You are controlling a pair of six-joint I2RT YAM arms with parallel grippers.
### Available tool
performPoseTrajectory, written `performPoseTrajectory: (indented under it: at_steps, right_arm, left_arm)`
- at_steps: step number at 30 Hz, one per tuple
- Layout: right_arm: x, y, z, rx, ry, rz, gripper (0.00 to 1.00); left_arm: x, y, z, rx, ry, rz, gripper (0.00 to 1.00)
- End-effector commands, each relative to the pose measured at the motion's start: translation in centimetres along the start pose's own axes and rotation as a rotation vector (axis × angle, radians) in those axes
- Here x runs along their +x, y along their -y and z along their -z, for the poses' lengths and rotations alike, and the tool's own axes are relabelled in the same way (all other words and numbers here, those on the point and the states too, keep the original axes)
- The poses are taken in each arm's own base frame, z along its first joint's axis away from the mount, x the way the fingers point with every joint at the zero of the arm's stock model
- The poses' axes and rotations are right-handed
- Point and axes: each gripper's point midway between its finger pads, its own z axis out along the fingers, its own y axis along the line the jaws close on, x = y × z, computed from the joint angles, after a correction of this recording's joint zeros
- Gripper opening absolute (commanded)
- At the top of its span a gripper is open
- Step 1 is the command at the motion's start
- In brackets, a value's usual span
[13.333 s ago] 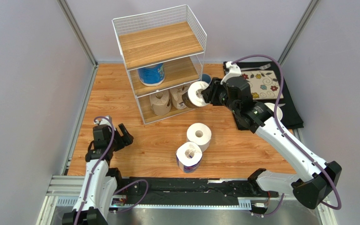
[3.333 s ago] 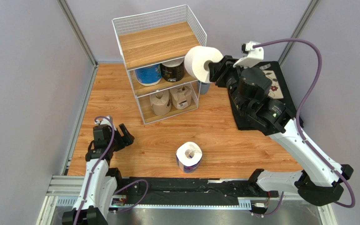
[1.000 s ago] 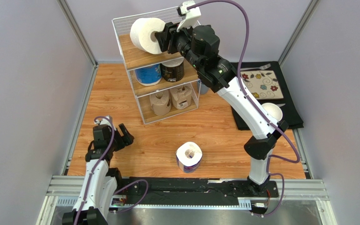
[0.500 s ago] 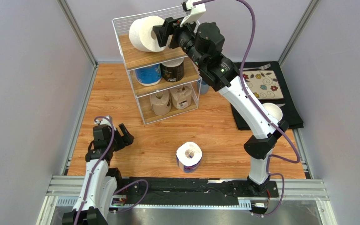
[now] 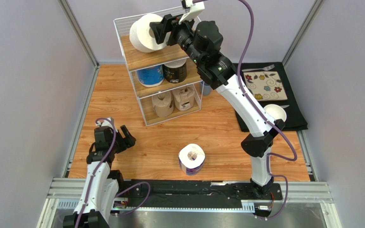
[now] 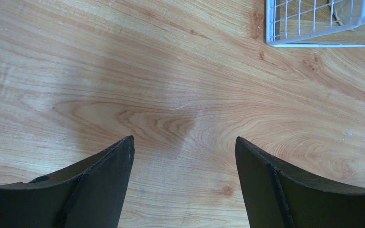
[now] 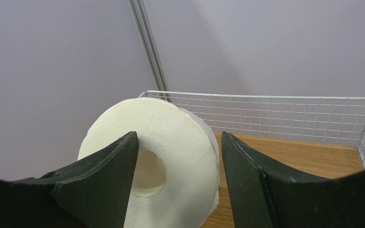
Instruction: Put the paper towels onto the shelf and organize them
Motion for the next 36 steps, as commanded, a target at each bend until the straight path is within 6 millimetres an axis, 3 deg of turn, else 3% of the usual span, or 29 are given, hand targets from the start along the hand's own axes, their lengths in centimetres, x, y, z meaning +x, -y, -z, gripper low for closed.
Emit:
performPoseTrajectory:
  at_steps: [1,9,20,29,30,31,34,35,36]
  right_arm:
    - [-1.2,-0.2,-0.6,-0.019,0.047,-0.016,0.68]
    - [-2.2,0.1,-1.3,-0.026,0.105,-0.027,0.68]
    - [-1.5,0.6,-2.2,-0.034,0.116,-0.062,0.69]
    - [-1.8,0.4,-1.5,-0.049,0.114,-0.05,0.69]
    - [-3.4,0.0,-0.6,-0.058,0.14,-0.051,0.69]
    - [-2.6,0.1,-0.5,-0.056,0.119,-0.05,0.69]
    - [-5.2,-0.7,2.0,-0.09,0.137,-0.051,0.69]
    - [-3.1,-0.5,2.3,-0.093,0.079,-0.046,0.69]
    - [-5.8,-1.2,4.7,-0.107,0.114,-0.052,0.69]
  left_arm:
    - [-0.4,-0.2,0.0,-0.008,0.021,0.006,0.86]
    - [-0.3,-0.2,-0.1,-0.009,0.015,0.007,0.86]
    - [-0.2,-0.3,-0.2,-0.011,0.009,0.009,0.86]
    - [-0.1,-0.2,-0.2,-0.009,0.003,0.009,0.86]
    - [-0.1,-0.2,-0.2,-0.007,0.006,0.009,0.86]
    - [-0.1,-0.2,-0.2,-0.008,0.005,0.009,0.86]
    - [-0.2,-0.1,-0.2,-0.005,0.008,0.01,0.86]
    - [-0.2,-0.1,-0.2,-0.004,0.006,0.009,0.86]
    - [-0.2,-0.1,-0.2,-0.003,0.009,0.009,0.86]
